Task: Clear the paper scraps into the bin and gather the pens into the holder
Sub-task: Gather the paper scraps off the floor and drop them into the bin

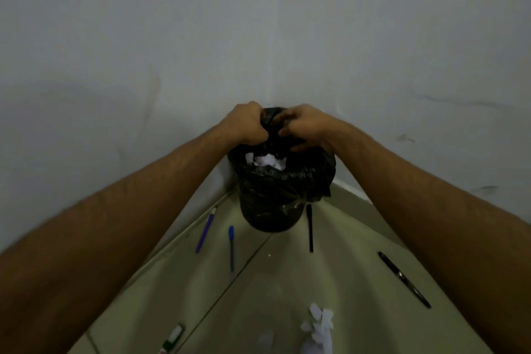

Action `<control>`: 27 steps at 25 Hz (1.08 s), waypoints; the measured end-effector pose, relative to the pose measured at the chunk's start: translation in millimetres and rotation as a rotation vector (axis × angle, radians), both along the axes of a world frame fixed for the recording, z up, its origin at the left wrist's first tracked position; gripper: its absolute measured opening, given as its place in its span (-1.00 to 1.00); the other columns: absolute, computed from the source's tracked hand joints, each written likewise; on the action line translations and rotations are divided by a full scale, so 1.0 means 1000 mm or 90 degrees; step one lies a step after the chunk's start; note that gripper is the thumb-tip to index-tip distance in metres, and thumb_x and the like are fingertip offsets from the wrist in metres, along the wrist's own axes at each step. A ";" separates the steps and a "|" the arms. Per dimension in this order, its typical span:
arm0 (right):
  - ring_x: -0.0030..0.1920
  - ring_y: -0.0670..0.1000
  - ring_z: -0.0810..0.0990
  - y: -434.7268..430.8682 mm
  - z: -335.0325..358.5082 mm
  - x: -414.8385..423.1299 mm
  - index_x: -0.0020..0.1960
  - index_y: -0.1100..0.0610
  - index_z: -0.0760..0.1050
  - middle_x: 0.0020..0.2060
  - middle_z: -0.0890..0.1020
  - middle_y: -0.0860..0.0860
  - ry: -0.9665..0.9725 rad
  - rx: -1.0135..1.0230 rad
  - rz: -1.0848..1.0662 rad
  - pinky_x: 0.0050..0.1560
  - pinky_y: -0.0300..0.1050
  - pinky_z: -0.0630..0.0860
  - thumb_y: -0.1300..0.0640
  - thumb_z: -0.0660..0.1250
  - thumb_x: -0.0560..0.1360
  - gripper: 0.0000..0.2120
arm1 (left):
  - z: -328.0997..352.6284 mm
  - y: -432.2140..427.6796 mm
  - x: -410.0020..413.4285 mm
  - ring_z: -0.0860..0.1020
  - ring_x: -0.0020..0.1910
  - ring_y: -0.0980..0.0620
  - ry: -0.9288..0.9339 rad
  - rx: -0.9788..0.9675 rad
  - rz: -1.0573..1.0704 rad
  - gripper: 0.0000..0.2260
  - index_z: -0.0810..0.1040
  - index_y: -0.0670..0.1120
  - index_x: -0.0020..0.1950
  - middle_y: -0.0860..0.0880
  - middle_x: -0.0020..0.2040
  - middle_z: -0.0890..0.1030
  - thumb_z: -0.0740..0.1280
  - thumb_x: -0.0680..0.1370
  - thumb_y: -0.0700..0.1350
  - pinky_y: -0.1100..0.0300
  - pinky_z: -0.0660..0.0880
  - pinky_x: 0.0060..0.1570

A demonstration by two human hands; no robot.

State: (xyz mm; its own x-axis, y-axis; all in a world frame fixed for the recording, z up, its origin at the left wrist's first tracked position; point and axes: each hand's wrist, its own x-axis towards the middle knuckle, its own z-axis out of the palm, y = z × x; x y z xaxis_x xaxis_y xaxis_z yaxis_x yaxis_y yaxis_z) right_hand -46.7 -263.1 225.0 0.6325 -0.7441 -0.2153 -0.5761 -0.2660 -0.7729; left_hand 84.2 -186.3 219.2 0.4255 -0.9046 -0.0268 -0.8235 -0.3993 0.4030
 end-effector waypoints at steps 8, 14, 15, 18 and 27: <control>-0.21 -0.12 0.63 0.144 -0.128 -0.211 0.06 -0.06 0.60 0.01 0.67 -0.03 0.179 -0.088 0.066 -0.13 -0.16 0.55 0.00 0.52 0.37 -0.71 | -0.131 0.180 -0.113 0.57 -0.18 0.09 0.085 -0.049 -0.219 -0.60 0.53 0.03 0.17 0.02 -0.02 0.60 0.42 0.41 0.16 0.07 0.57 -0.09; 0.04 0.01 0.54 0.245 -0.246 -0.297 0.34 -0.11 0.33 0.20 0.36 -0.04 0.419 -0.012 0.114 -0.01 -0.14 0.55 -0.23 0.56 0.20 -0.21 | -0.254 0.239 -0.169 0.45 0.16 -0.11 0.022 0.315 -0.345 -0.22 0.29 0.03 0.41 -0.10 0.26 0.29 0.49 0.29 0.25 0.06 0.50 0.02; 0.02 0.01 0.54 0.248 -0.254 -0.290 0.32 -0.10 0.35 0.18 0.37 -0.04 0.382 -0.028 0.107 -0.04 -0.15 0.54 -0.18 0.55 0.24 -0.27 | -0.257 0.237 -0.174 0.48 0.10 -0.10 0.056 0.269 -0.336 -0.35 0.34 0.00 0.36 -0.10 0.21 0.32 0.48 0.36 0.16 0.13 0.47 -0.05; 0.03 0.02 0.56 0.239 -0.260 -0.260 0.29 0.00 0.44 0.16 0.46 0.01 0.218 -0.044 0.053 -0.04 -0.18 0.50 -0.04 0.51 0.37 -0.47 | -0.257 0.228 -0.177 0.52 0.06 -0.07 0.151 0.155 -0.280 -0.52 0.41 0.01 0.32 -0.05 0.19 0.36 0.44 0.45 0.04 0.19 0.45 -0.06; 0.38 0.19 0.24 0.197 -0.265 -0.223 0.55 -0.21 -0.03 0.51 0.09 0.09 0.365 -0.144 0.156 0.19 0.12 0.49 -0.34 0.54 0.17 0.14 | -0.260 0.222 -0.194 0.31 0.32 -0.09 0.025 0.260 -0.218 0.11 0.08 0.02 0.51 -0.09 0.38 0.24 0.44 0.12 0.46 -0.04 0.45 0.22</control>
